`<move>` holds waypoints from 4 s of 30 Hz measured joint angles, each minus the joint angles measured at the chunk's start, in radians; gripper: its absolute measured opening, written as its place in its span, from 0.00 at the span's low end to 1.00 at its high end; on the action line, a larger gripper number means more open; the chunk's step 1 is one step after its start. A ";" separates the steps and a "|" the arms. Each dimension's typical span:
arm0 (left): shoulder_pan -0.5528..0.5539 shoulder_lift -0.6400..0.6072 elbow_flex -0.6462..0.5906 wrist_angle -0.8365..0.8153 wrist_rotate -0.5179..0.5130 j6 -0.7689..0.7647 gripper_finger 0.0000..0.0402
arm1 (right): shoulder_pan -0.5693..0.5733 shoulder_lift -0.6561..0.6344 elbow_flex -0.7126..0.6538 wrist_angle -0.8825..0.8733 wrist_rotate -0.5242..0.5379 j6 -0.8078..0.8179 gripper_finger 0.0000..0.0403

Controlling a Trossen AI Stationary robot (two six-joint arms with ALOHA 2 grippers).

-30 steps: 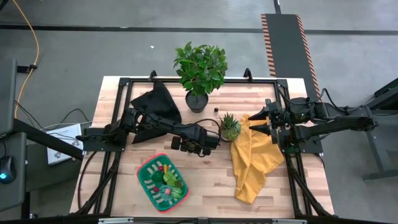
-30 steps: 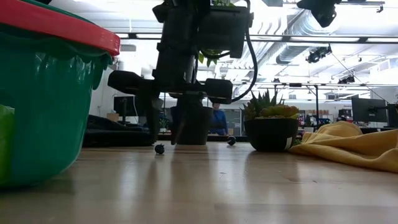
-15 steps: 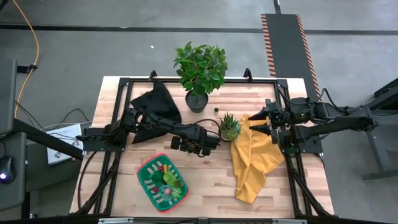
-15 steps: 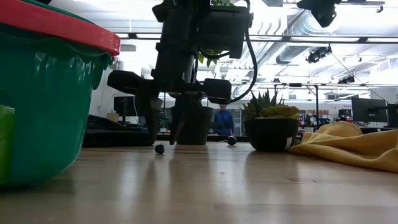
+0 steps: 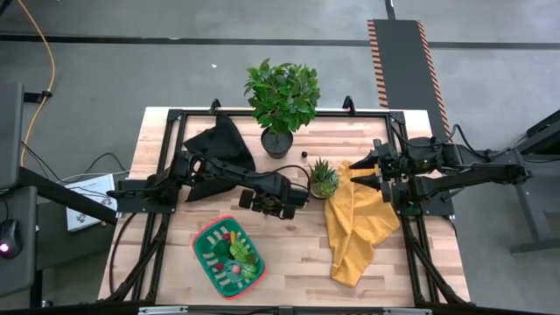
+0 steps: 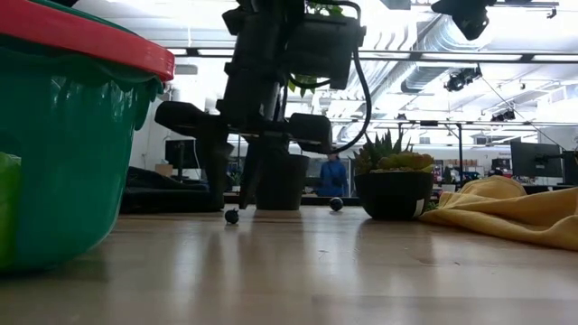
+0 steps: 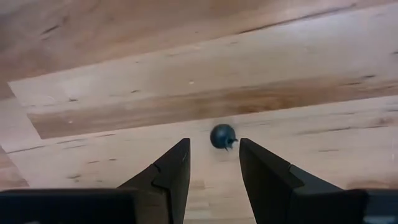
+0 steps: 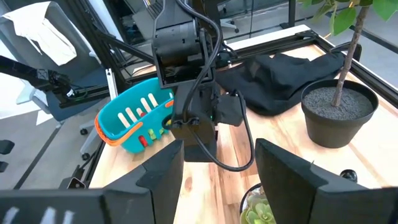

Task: Pick and placing Produce into tupperware
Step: Put the blueberry into the blue basket

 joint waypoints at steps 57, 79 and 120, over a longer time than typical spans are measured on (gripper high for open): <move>0.058 -0.262 0.000 -0.106 -0.163 -0.010 0.31 | 0.000 -0.005 0.000 -0.023 0.023 -0.002 0.47; 0.023 -0.234 -0.235 0.189 -0.025 -0.101 0.31 | 0.000 -0.020 0.000 -0.013 0.080 -0.010 0.47; -0.017 -0.166 -0.276 0.330 -0.006 -0.107 0.31 | -0.053 -0.004 0.000 0.003 0.026 -0.026 0.47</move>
